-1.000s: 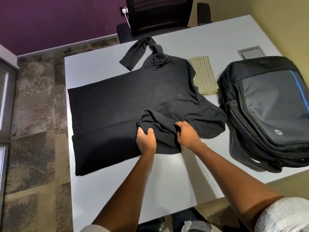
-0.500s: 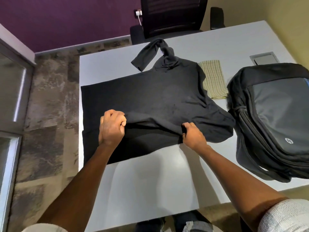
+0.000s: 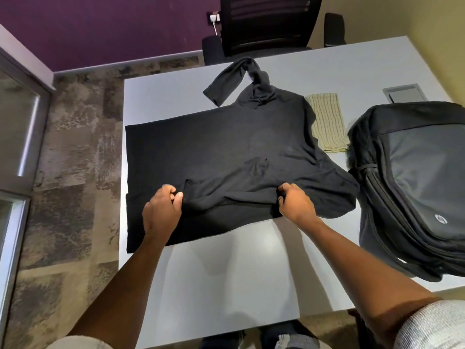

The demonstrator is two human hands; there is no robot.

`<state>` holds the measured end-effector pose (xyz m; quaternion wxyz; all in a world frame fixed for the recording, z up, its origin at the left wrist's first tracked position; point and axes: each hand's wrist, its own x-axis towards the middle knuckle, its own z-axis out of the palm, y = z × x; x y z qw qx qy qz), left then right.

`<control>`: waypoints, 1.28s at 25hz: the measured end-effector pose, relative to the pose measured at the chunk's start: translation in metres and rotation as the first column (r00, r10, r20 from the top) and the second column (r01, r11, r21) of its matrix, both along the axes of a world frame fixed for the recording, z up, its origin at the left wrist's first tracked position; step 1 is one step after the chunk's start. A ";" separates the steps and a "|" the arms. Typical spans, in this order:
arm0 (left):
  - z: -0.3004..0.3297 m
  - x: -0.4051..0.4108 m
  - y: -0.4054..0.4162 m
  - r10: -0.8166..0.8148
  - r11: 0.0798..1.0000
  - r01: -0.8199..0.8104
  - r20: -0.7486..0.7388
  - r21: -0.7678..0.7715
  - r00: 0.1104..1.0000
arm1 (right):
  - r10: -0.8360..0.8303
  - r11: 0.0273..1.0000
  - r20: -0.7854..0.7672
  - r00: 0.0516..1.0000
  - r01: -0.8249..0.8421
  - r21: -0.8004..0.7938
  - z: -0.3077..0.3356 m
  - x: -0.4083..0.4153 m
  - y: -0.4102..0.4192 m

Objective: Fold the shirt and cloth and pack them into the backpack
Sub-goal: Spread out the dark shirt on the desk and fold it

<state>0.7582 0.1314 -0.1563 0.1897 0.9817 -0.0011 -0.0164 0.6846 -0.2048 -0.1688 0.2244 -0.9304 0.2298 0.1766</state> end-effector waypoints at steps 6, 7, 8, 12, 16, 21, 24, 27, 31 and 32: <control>-0.003 0.030 -0.010 0.097 0.992 -0.083 -0.145 0.094 0.985 | -0.041 0.999 0.099 0.994 0.040 0.009 0.006 0.004 -0.002; -0.004 0.033 -0.012 0.099 0.992 -0.082 -0.184 0.100 0.978 | -0.041 0.999 0.108 0.993 0.040 0.009 0.006 0.005 -0.003; -0.005 0.034 -0.014 0.101 0.990 -0.077 -0.222 0.116 0.970 | -0.043 0.999 0.115 0.992 0.042 0.009 0.007 0.005 -0.004; -0.011 0.035 -0.013 0.104 0.977 -0.037 -0.320 0.208 0.942 | -0.045 0.999 0.134 0.990 0.045 0.001 0.007 0.008 -0.006; -0.012 0.038 -0.008 0.126 0.977 -0.060 -0.330 0.204 0.936 | -0.043 0.999 0.167 0.985 0.042 0.010 0.004 0.009 -0.008; -0.013 0.034 -0.002 0.186 0.982 -0.170 -0.294 0.081 0.938 | -0.034 0.999 0.206 0.978 0.031 0.021 0.004 0.016 -0.011; -0.009 0.032 0.004 0.289 0.942 -0.326 -0.298 -0.083 0.910 | -0.030 0.999 0.133 0.991 0.025 0.039 0.002 0.022 -0.013; -0.007 0.034 0.015 0.342 0.883 -0.417 -0.313 -0.216 0.886 | 0.001 1.000 0.094 0.996 -0.001 0.000 -0.004 0.026 -0.015; -0.011 0.050 0.044 0.294 0.846 -0.420 -0.369 -0.329 0.882 | 0.069 0.995 0.140 0.988 -0.057 -0.087 -0.008 0.032 -0.024; -0.012 0.055 0.051 0.291 0.838 -0.429 -0.388 -0.337 0.874 | 0.073 0.995 0.151 0.986 -0.061 -0.085 -0.008 0.034 -0.025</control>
